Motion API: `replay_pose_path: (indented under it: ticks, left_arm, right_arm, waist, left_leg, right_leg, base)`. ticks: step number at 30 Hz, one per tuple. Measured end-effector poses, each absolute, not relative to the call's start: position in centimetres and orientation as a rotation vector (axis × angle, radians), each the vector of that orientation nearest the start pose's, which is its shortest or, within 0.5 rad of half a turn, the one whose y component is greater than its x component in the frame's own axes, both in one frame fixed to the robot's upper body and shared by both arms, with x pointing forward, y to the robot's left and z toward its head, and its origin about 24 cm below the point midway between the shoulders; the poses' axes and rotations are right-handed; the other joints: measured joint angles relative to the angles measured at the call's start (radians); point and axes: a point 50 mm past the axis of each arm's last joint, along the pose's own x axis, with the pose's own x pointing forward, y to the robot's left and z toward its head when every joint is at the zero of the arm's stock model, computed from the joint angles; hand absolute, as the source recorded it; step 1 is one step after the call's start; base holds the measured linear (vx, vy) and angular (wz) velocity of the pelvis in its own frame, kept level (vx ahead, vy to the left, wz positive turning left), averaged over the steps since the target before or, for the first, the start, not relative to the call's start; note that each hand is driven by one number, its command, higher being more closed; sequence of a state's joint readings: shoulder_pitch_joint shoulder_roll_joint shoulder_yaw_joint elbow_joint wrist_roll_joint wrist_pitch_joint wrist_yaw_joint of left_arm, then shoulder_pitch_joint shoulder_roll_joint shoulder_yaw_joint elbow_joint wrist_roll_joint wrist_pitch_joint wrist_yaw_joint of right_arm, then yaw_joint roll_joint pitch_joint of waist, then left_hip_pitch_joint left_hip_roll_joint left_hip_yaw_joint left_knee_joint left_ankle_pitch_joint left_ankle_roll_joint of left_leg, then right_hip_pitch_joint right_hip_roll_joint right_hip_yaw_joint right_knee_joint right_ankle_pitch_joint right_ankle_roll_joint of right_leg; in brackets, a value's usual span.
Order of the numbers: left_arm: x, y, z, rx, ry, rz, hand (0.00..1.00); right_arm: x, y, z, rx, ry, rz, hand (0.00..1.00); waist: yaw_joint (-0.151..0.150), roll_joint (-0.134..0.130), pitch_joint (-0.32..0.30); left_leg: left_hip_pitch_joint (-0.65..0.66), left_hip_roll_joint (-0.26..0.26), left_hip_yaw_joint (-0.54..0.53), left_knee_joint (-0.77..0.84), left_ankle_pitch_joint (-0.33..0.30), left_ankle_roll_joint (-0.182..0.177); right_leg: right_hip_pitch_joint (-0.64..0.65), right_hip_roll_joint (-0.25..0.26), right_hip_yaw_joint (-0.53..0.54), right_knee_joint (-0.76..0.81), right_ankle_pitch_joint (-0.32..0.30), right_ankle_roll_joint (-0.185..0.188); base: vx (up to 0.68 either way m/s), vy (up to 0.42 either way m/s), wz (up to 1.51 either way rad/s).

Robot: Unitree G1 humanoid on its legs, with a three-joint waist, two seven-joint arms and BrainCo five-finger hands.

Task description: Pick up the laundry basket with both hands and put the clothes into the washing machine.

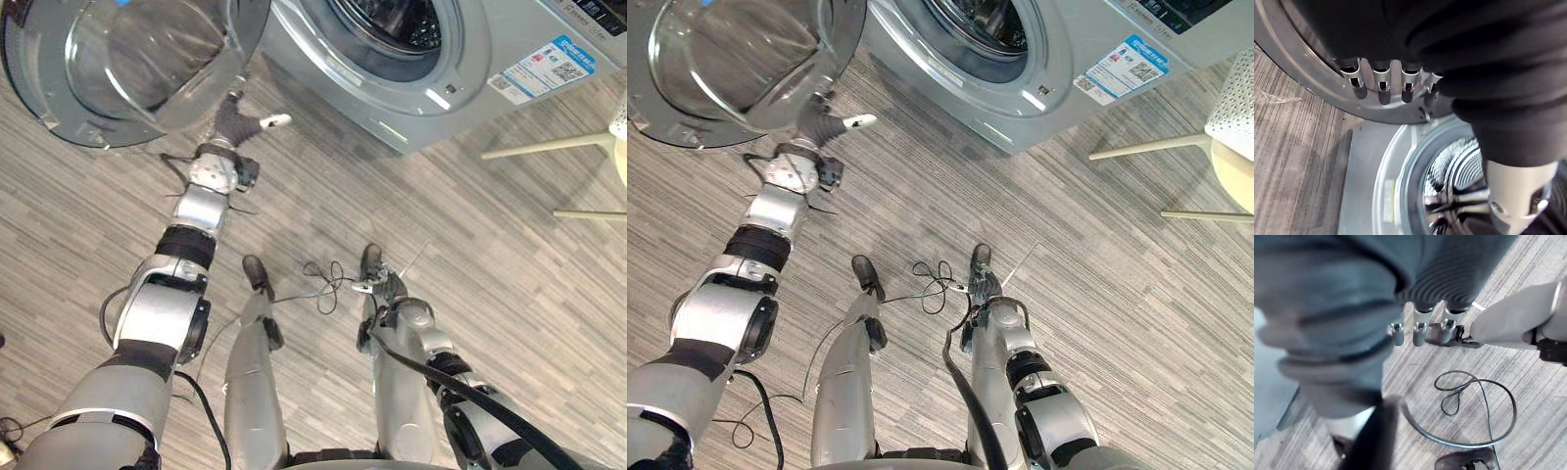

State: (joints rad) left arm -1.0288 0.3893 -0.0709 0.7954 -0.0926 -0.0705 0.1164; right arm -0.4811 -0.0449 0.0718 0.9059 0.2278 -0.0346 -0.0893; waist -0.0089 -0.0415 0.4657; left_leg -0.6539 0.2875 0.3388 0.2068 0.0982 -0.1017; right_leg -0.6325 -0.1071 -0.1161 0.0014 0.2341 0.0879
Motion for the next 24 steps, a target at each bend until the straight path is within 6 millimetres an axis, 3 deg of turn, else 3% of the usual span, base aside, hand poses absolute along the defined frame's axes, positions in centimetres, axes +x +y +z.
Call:
replay_pose_path:
  ticks: [2, 5, 6, 7, 9, 10, 11, 12, 13, 14, 15, 16, 17, 18, 20, 21, 22, 23, 24]
  left_arm:
    - [39.6, 20.2, 21.5, 0.135, -0.348, 0.148, 0.0]
    - [37.6, 22.0, 18.0, -0.056, -0.332, 0.227, 0.0]
    - [36.5, 22.1, 15.5, -0.164, -0.297, 0.27, 0.0]
    - [35.9, 22.1, 14.2, -0.205, -0.275, 0.294, 0.0]
    - [32.7, 22.3, 7.7, -0.313, -0.122, 0.389, 0.0]
    - [31.7, 22.2, 6.1, -0.332, -0.078, 0.41, 0.0]
    - [29.8, 21.7, 3.1, -0.371, 0.013, 0.442, 0.0]
    - [29.0, 21.4, 1.9, -0.387, 0.053, 0.451, 0.0]
    - [27.2, 20.4, -0.4, -0.415, 0.134, 0.468, 0.0]
    - [26.5, 20.0, -1.3, -0.421, 0.169, 0.471, 0.0]
    - [25.9, 19.9, -2.1, -0.416, 0.201, 0.473, 0.0]
    - [24.8, 19.7, -3.6, -0.397, 0.274, 0.47, 0.0]
    - [24.1, 19.8, -4.5, -0.381, 0.32, 0.473, 0.0]
    - [23.1, 19.9, -6.0, -0.347, 0.399, 0.482, 0.0]
    - [20.9, 19.6, -8.5, -0.308, 0.534, 0.49, 0.0]
    - [19.6, 18.7, -9.9, -0.31, 0.611, 0.486, 0.0]
    - [19.0, 18.5, -10.4, -0.311, 0.64, 0.488, 0.0]
    - [18.1, 18.1, -11.2, -0.309, 0.686, 0.483, 0.0]
    - [17.6, 17.8, -11.6, -0.311, 0.71, 0.486, 0.0]
  right_arm:
    - [31.4, -13.1, -2.5, 0.088, 0.401, -0.017, 0.0]
    - [30.9, -14.0, -2.1, 0.14, 0.36, -0.079, 0.0]
    - [30.4, -15.0, -1.8, 0.22, 0.325, -0.136, 0.0]
    - [30.2, -15.4, -1.6, 0.258, 0.305, -0.158, 0.0]
    - [29.0, -16.4, -0.1, 0.367, 0.191, -0.226, 0.0]
    - [28.7, -16.6, 0.4, 0.382, 0.16, -0.245, 0.0]
    - [28.1, -17.3, 1.2, 0.404, 0.105, -0.279, 0.0]
    - [27.8, -17.8, 1.4, 0.417, 0.084, -0.302, 0.0]
    - [26.9, -19.0, 2.1, 0.46, 0.033, -0.371, 0.0]
    - [26.1, -19.5, 2.1, 0.486, 0.022, -0.402, 0.0]
    - [25.5, -19.8, 2.0, 0.505, 0.02, -0.419, 0.0]
    - [24.4, -20.3, 2.3, 0.547, -0.003, -0.454, 0.0]
    - [23.4, -20.7, 3.0, 0.574, -0.044, -0.475, 0.0]
    - [22.3, -21.2, 3.8, 0.582, -0.096, -0.507, 0.0]
    - [21.9, -21.8, 5.3, 0.579, -0.172, -0.519, 0.0]
    - [21.8, -22.3, 6.4, 0.569, -0.231, -0.525, 0.0]
    - [21.6, -22.5, 7.1, 0.558, -0.264, -0.534, 0.0]
    - [21.4, -22.6, 8.3, 0.558, -0.327, -0.539, 0.0]
    - [22.0, -22.4, 9.3, 0.534, -0.369, -0.52, 0.0]
  waist:
    - [0.015, -0.001, 0.001]
    - [0.025, 0.002, 0.002]
    - [0.024, 0.008, 0.005]
    - [0.027, 0.008, 0.005]
    - [0.03, 0.008, 0.005]
    - [0.03, 0.008, 0.005]
    - [0.032, 0.008, 0.005]
    - [0.035, 0.011, 0.007]
    - [0.031, 0.022, 0.013]
    - [0.027, 0.023, 0.013]
    - [0.026, 0.023, 0.013]
    - [0.023, 0.02, 0.008]
    - [0.013, 0.023, 0.0]
    - [-0.009, 0.01, -0.032]
    - [-0.028, 0.036, -0.102]
    - [-0.029, 0.07, -0.141]
    - [-0.037, 0.075, -0.163]
    - [-0.045, 0.059, -0.199]
    - [-0.045, 0.076, -0.211]
  left_leg:
    - [-0.002, 0.037, 0.015, 0.081, -0.05, -0.003]
    - [0.002, 0.1, 0.028, 0.244, -0.148, -0.004]
    - [0.016, 0.136, 0.036, 0.33, -0.209, -0.005]
    - [0.028, 0.153, 0.048, 0.367, -0.235, -0.005]
    - [0.124, 0.232, 0.14, 0.511, -0.352, -0.01]
    - [0.158, 0.252, 0.173, 0.539, -0.379, -0.01]
    - [0.243, 0.284, 0.258, 0.571, -0.418, -0.006]
    - [0.286, 0.298, 0.3, 0.573, -0.428, 0.001]
    - [0.387, 0.326, 0.387, 0.571, -0.434, 0.011]
    - [0.439, 0.326, 0.413, 0.56, -0.433, 0.009]
    - [0.475, 0.325, 0.427, 0.55, -0.43, 0.003]
    - [0.538, 0.32, 0.45, 0.523, -0.418, -0.016]
    - [0.563, 0.315, 0.451, 0.502, -0.408, -0.029]
    - [0.579, 0.276, 0.436, 0.455, -0.39, -0.067]
    - [0.586, 0.21, 0.395, 0.33, -0.371, -0.094]
    - [0.622, 0.197, 0.402, 0.211, -0.323, -0.083]
    - [0.64, 0.194, 0.419, 0.182, -0.299, -0.093]
    - [0.701, 0.171, 0.439, 0.135, -0.234, -0.111]
    - [0.738, 0.202, 0.451, 0.125, -0.196, -0.123]
  right_leg:
    - [0.0, 0.023, 0.024, 0.023, -0.001, 0.0]
    - [0.001, 0.058, 0.076, 0.098, -0.04, -0.01]
    - [0.001, 0.088, 0.11, 0.154, -0.066, -0.007]
    - [0.004, 0.098, 0.128, 0.172, -0.074, -0.002]
    - [0.042, 0.15, 0.238, 0.214, -0.084, 0.006]
    - [0.056, 0.161, 0.262, 0.212, -0.086, 0.007]
    - [0.085, 0.152, 0.237, 0.197, -0.113, -0.016]
    - [0.101, 0.131, 0.184, 0.198, -0.124, -0.037]
    - [0.115, 0.03, -0.028, 0.306, -0.142, -0.089]
    - [0.136, -0.028, -0.139, 0.401, -0.176, -0.138]
    - [0.16, -0.06, -0.185, 0.458, -0.206, -0.162]
    - [0.198, -0.089, -0.197, 0.541, -0.281, -0.156]
    - [0.209, -0.092, -0.167, 0.576, -0.317, -0.13]
    - [0.216, -0.091, -0.126, 0.575, -0.356, -0.059]
    - [0.231, -0.048, -0.13, 0.472, -0.354, -0.015]
    - [0.256, -0.039, -0.174, 0.446, -0.368, -0.012]
    - [0.261, -0.051, -0.168, 0.496, -0.376, -0.03]
    - [0.322, -0.048, -0.133, 0.464, -0.413, -0.018]
    - [0.333, -0.004, -0.136, 0.466, -0.401, -0.039]
  base:
    - [-0.02, -0.026, -0.65]
    - [-0.02, 0.008, -0.76]
    - [-0.03, 0.017, -0.75]
    - [-0.04, 0.049, -1.12]
    - [-0.05, 0.136, -1.51]
    - [-0.09, 0.195, -1.78]
    - [-0.09, 0.161, -1.47]
    - [-0.08, 0.185, -1.65]
    - [-0.04, 0.111, -1.05]
    - [-0.02, 0.05, -0.75]
    - [-0.03, -0.046, -0.38]
    - [-0.02, -0.135, -0.23]
    - [-0.02, -0.221, -0.04]
    - [-0.03, -0.244, 0.11]
    - [-0.03, -0.234, -0.49]
    - [0.0, -0.229, -0.9]
    - [0.11, -0.273, -0.73]
    - [0.14, -0.236, -0.5]
    - [0.22, -0.319, -0.71]
